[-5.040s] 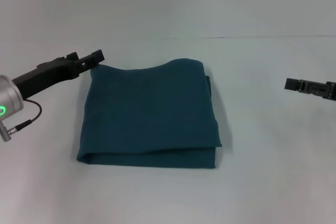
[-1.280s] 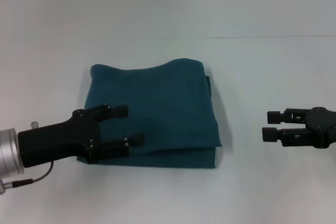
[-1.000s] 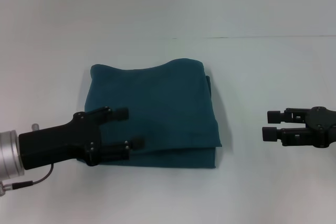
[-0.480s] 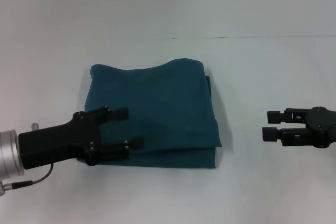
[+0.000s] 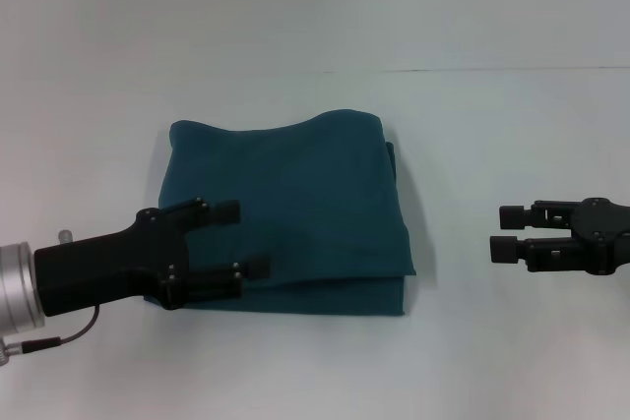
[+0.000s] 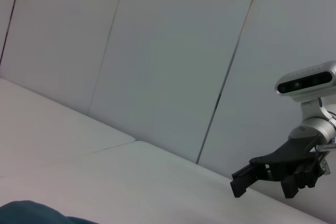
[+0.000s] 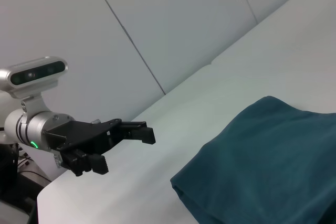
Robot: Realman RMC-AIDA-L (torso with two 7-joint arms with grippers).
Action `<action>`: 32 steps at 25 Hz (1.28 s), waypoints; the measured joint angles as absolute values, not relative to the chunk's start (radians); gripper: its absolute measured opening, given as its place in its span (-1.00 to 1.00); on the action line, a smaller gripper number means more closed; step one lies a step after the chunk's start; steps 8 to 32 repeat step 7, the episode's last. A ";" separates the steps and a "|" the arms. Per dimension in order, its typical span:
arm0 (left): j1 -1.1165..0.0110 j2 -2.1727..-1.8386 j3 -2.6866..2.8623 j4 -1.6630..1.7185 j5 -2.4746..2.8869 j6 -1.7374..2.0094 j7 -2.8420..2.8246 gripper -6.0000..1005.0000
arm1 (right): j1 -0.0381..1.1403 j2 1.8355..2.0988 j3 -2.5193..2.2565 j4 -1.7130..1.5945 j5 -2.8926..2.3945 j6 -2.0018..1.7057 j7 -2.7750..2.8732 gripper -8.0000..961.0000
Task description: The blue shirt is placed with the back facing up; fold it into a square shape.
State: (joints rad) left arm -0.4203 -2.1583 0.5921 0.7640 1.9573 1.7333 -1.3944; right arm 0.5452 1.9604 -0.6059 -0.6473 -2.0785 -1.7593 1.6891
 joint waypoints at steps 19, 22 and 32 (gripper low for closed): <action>-0.420 -2.158 0.592 0.763 1.957 1.733 -1.394 0.80 | 0.548 1.960 -0.614 -0.647 -2.078 -1.759 1.691 0.75; -0.420 -2.158 0.592 0.763 1.957 1.733 -1.394 0.80 | 0.548 1.960 -0.614 -0.647 -2.078 -1.759 1.691 0.75; -0.420 -2.158 0.592 0.763 1.957 1.733 -1.394 0.80 | 0.548 1.960 -0.614 -0.647 -2.078 -1.759 1.691 0.75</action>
